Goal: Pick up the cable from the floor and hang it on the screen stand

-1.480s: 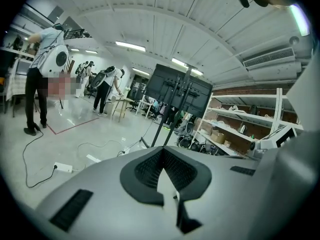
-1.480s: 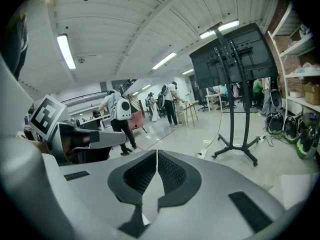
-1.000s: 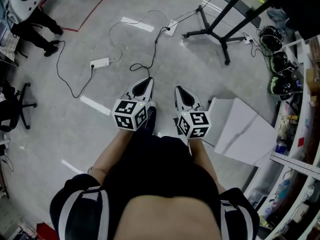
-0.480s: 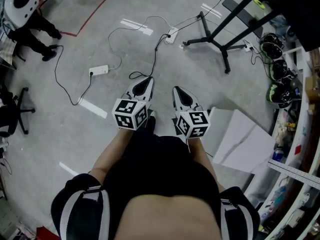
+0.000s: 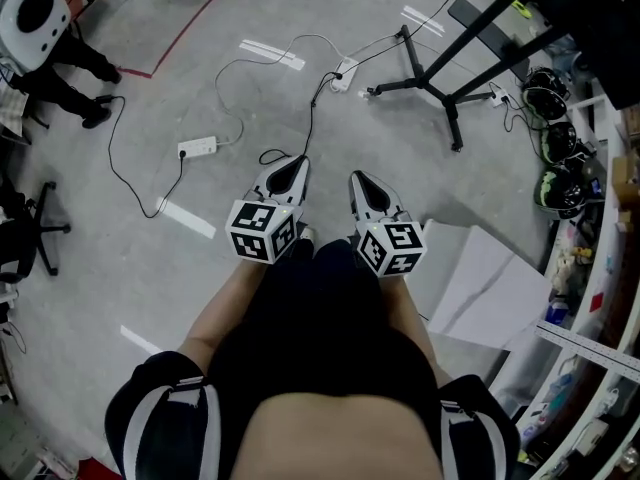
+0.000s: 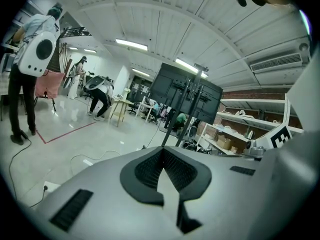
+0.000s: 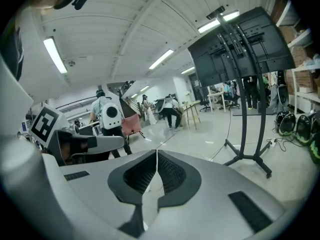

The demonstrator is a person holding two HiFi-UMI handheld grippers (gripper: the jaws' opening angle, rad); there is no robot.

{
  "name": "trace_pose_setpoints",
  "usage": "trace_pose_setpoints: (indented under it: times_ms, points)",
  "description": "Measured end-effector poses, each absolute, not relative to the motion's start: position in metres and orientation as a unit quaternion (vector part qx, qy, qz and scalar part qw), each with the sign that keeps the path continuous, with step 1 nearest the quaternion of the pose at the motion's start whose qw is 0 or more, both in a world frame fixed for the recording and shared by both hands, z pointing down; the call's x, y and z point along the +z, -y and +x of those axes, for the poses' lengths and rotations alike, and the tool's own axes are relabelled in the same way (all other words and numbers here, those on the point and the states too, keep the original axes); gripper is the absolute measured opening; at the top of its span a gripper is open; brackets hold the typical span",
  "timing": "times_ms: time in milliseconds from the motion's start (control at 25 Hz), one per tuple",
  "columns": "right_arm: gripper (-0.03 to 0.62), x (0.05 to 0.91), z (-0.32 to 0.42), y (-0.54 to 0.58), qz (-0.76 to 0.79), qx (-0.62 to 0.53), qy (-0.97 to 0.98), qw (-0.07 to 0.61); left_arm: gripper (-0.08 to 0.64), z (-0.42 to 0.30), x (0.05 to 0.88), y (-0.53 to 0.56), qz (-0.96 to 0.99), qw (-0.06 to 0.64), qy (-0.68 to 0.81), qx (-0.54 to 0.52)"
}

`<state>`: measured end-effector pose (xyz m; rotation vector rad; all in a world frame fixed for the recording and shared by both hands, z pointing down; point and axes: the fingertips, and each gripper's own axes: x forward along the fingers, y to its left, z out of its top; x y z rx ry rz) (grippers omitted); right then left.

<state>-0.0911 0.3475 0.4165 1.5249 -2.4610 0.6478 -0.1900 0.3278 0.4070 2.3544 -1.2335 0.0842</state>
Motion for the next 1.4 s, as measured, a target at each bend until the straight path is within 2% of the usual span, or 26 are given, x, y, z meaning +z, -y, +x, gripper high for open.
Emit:
trace_pose_setpoints:
  times_ms: [720,1400]
  points:
    - [0.025,0.429,-0.065,-0.3,0.517,0.236,0.818,0.083,0.005,-0.181,0.421,-0.288,0.853,0.25,0.456,0.045]
    - [0.025,0.441,0.005,-0.151,0.514,0.251,0.815,0.096,0.005,-0.126,0.437,-0.137,0.838,0.27,0.472,0.057]
